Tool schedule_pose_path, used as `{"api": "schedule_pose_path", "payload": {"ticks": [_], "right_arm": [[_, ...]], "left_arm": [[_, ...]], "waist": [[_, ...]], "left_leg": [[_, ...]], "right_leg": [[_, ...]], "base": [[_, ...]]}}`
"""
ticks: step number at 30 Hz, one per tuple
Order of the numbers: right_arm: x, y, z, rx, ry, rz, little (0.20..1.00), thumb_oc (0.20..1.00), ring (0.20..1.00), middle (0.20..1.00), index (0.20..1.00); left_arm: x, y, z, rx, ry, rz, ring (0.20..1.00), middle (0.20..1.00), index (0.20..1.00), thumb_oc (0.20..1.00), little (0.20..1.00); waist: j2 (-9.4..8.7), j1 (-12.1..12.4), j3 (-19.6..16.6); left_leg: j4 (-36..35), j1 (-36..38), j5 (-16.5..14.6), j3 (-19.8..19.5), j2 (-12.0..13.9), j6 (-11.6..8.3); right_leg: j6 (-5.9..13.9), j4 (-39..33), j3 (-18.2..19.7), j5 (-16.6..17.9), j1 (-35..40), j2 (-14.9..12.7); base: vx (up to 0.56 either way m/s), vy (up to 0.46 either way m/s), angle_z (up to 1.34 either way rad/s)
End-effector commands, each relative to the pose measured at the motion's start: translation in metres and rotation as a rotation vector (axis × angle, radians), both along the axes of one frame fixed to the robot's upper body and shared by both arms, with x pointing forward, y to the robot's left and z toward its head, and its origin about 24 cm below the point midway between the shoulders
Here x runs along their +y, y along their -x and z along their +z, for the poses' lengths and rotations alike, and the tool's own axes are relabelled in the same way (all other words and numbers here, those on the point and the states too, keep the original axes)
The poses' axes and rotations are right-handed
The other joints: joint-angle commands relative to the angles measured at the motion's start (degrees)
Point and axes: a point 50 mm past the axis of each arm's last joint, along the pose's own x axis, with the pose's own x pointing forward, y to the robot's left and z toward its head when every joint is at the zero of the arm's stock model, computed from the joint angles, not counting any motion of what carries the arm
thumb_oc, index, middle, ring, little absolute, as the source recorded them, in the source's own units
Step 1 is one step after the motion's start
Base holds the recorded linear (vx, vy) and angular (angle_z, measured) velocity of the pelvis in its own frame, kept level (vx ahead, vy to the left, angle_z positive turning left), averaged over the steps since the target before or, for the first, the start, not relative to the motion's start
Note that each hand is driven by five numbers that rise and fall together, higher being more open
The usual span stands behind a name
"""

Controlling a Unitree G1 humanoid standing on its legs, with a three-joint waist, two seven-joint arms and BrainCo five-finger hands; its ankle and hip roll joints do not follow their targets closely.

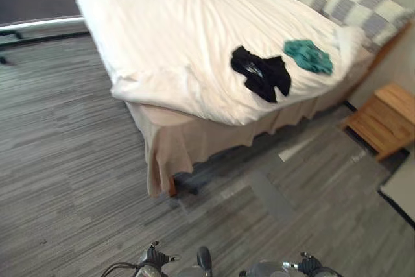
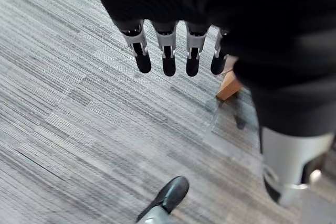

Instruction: Tidy up the quilt and then pick up the clothes from the bed and put them into the laundry hamper.

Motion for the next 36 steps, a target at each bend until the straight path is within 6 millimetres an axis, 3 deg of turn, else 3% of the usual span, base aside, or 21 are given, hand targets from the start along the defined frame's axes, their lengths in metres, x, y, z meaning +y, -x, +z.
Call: {"api": "schedule_pose_path", "payload": {"ticks": [1,2,3,5,9,10,13,14,15,16,17,18,21,23,24,25,27,28,29,34,36], "right_arm": [[-0.007,-0.035,0.013,-0.103,0.018,0.004,1.000,1.000,1.000,1.000,1.000],[-0.007,-0.035,0.013,-0.103,0.018,0.004,1.000,1.000,1.000,1.000,1.000],[-0.011,-0.032,0.012,-0.092,0.021,-0.013,1.000,1.000,1.000,1.000,1.000],[-0.012,-0.022,0.008,-0.057,0.012,-0.045,1.000,1.000,1.000,1.000,1.000],[-0.014,-0.011,0.005,-0.025,0.016,-0.051,1.000,1.000,1.000,1.000,1.000],[-0.018,-0.006,0.004,-0.013,0.022,-0.067,1.000,1.000,1.000,1.000,1.000],[-0.029,-0.004,0.005,-0.018,0.046,-0.099,1.000,1.000,1.000,1.000,1.000],[-0.037,0.003,0.006,-0.020,0.065,-0.127,1.000,1.000,1.000,1.000,1.000],[-0.037,0.003,0.006,-0.020,0.065,-0.127,1.000,1.000,1.000,1.000,1.000],[-0.042,0.015,0.005,-0.018,0.073,-0.165,1.000,1.000,1.000,1.000,1.000],[-0.041,0.016,0.005,-0.017,0.072,-0.164,1.000,1.000,1.000,1.000,1.000],[-0.043,0.021,0.004,-0.015,0.073,-0.182,1.000,1.000,1.000,1.000,1.000],[-0.041,0.039,0.001,0.016,0.062,-0.199,1.000,1.000,1.000,1.000,1.000],[-0.038,0.044,-0.001,0.028,0.052,-0.166,1.000,1.000,1.000,1.000,1.000],[-0.038,0.044,-0.001,0.027,0.051,-0.166,1.000,1.000,1.000,1.000,1.000],[-0.039,0.044,0.000,0.027,0.050,-0.146,1.000,1.000,1.000,1.000,1.000],[-0.042,0.040,0.001,0.019,0.054,-0.132,1.000,1.000,1.000,1.000,1.000],[-0.045,0.021,0.006,-0.019,0.065,-0.095,1.000,1.000,1.000,1.000,1.000],[-0.044,0.020,0.006,-0.021,0.063,-0.099,1.000,1.000,1.000,1.000,1.000],[-0.043,-0.032,0.026,-0.202,0.067,0.013,1.000,1.000,1.000,1.000,1.000],[-0.044,-0.035,0.028,-0.209,0.072,0.015,1.000,1.000,1.000,1.000,1.000]], "left_arm": [[-0.002,-0.011,0.003,-0.027,-0.019,-0.042,1.000,1.000,1.000,1.000,1.000],[-0.002,-0.011,0.003,-0.027,-0.019,-0.042,1.000,1.000,1.000,1.000,1.000],[-0.001,-0.015,0.005,-0.038,-0.027,-0.067,1.000,1.000,1.000,1.000,1.000],[0.004,-0.016,0.007,-0.042,-0.046,-0.075,1.000,1.000,1.000,1.000,1.000],[0.012,-0.015,0.009,-0.069,-0.050,-0.009,1.000,1.000,1.000,1.000,1.000],[0.019,-0.013,0.011,-0.099,-0.047,0.058,1.000,1.000,1.000,1.000,1.000],[0.032,-0.027,0.024,-0.240,-0.036,0.161,1.000,1.000,1.000,1.000,1.000],[0.047,-0.049,0.048,-0.415,-0.057,0.174,1.000,1.000,1.000,1.000,1.000],[0.047,-0.049,0.048,-0.414,-0.057,0.174,1.000,1.000,1.000,1.000,1.000],[0.063,-0.074,0.086,-0.625,-0.112,0.148,1.000,1.000,1.000,1.000,1.000],[0.064,-0.073,0.086,-0.623,-0.112,0.148,1.000,1.000,1.000,1.000,1.000],[0.071,-0.083,0.101,-0.697,-0.146,0.140,1.000,1.000,1.000,1.000,1.000],[0.090,-0.118,0.164,-0.960,-0.247,0.075,1.000,1.000,1.000,1.000,1.000],[0.088,-0.146,0.215,-1.130,-0.321,-0.049,1.000,1.000,1.000,1.000,1.000],[0.088,-0.146,0.216,-1.130,-0.322,-0.050,1.000,1.000,1.000,1.000,1.000],[0.081,-0.166,0.254,-1.230,-0.402,-0.175,1.000,1.000,1.000,1.000,1.000],[0.066,-0.189,0.296,-1.329,-0.483,-0.306,1.000,1.000,1.000,1.000,1.000],[0.048,-0.212,0.334,-1.402,-0.600,-0.433,1.000,1.000,1.000,1.000,1.000],[0.047,-0.214,0.336,-1.406,-0.600,-0.436,1.000,1.000,1.000,1.000,1.000],[0.010,-0.262,0.422,-1.390,-1.041,-0.658,1.000,1.000,1.000,1.000,1.000],[0.006,-0.269,0.433,-1.374,-1.076,-0.656,1.000,1.000,1.000,1.000,1.000]], "waist": [[2.63,0.34,3.27],[2.69,0.33,3.21],[2.01,-0.67,2.83],[0.95,-0.08,2.15],[1.32,0.50,1.54],[1.73,0.61,1.32],[2.83,1.06,1.60],[3.59,1.26,2.01],[3.58,1.15,2.03],[4.18,1.18,2.39],[4.15,1.08,2.38],[4.32,0.91,2.42],[4.82,-0.45,1.89],[5.04,-1.57,1.71],[5.00,-1.49,1.78],[5.25,-2.73,1.99],[5.69,-4.12,2.72],[6.29,-5.75,4.51],[6.25,-5.41,4.50],[6.54,-9.48,8.95],[6.53,-9.96,9.59]], "left_leg": [[1.24,4.43,-7.69,-1.52,5.28,-10.29],[1.27,4.34,-7.67,-1.53,5.36,-10.31],[1.48,4.91,-8.88,-4.61,4.99,-10.89],[1.80,5.49,-10.19,-6.18,4.78,-11.20],[2.53,5.14,-10.14,-8.43,6.37,-12.18],[2.33,5.17,-9.69,-9.98,7.08,-12.94],[1.10,4.30,-8.16,-12.01,7.98,-13.94],[0.41,4.04,-7.68,-11.81,8.77,-15.01],[0.36,4.11,-7.67,-11.90,8.78,-15.03],[0.47,3.58,-6.93,-10.76,9.81,-15.88],[0.47,3.63,-6.94,-10.83,9.81,-15.89],[0.42,3.58,-6.68,-10.42,10.08,-16.20],[-0.14,4.56,-6.70,-8.89,10.64,-16.90],[-0.44,5.10,-6.75,-7.86,10.90,-17.22],[-0.43,5.17,-6.78,-7.81,10.91,-17.23],[-0.50,5.30,-7.03,-6.90,10.98,-17.41],[-0.50,4.91,-7.12,-5.83,10.93,-17.49],[-0.50,3.32,-6.72,-4.72,10.97,-17.45],[-0.50,3.17,-6.71,-4.61,10.97,-17.45],[-0.26,-3.23,-5.19,0.28,10.62,-17.11],[-0.10,-4.02,-5.06,0.67,10.58,-17.12]], "right_leg": [[1.92,-31.14,7.51,3.29,5.81,-2.21],[1.89,-31.40,7.48,3.49,5.85,-2.12],[2.47,-40.79,16.24,5.80,5.58,-2.19],[2.78,-43.23,16.76,7.08,6.57,-3.57],[2.09,-45.00,14.68,7.31,8.57,-3.14],[1.52,-46.12,12.17,6.84,10.39,-3.06],[1.06,-47.05,10.61,6.65,10.99,-2.73],[0.97,-47.34,8.24,6.14,11.68,-3.06],[0.96,-47.36,8.14,6.11,11.80,-3.05],[0.86,-47.36,5.80,5.50,12.61,-3.25],[0.86,-47.36,5.72,5.46,12.69,-3.25],[0.91,-47.25,5.11,5.33,12.95,-3.22],[1.05,-47.35,4.27,4.98,14.07,-3.04],[1.17,-47.35,4.56,4.84,14.05,-2.94],[1.16,-47.33,4.61,4.81,14.09,-2.93],[1.32,-47.21,5.14,4.92,13.55,-2.98],[1.59,-46.97,6.05,5.29,12.23,-3.12],[2.14,-46.08,7.82,6.09,8.27,-3.13],[2.14,-45.89,7.95,6.04,7.97,-3.11],[3.77,-42.53,13.33,8.35,-3.78,-2.22],[3.91,-42.37,13.76,8.47,-4.85,-2.15]], "base": [[0.22,-0.146,1.51],[0.32,-0.251,1.52],[0.19,-0.173,1.03],[0.25,-0.301,1.07],[0.16,-0.253,0.77],[0.10,-0.176,0.64],[0.06,-0.150,0.83],[0.03,-0.059,0.54],[0.04,-0.049,0.54],[0.02,-0.019,0.44],[0.04,-0.023,0.44],[0.05,-0.010,0.32],[0.11,-0.009,0.20],[0.09,-0.004,0.01],[0.06,0.007,-0.01],[0.04,0.016,-0.04],[-0.06,0.039,-0.12],[-0.15,0.043,-0.25],[-0.23,0.059,-0.45],[-0.14,0.053,-0.59],[-0.04,0.006,-0.60]]}}
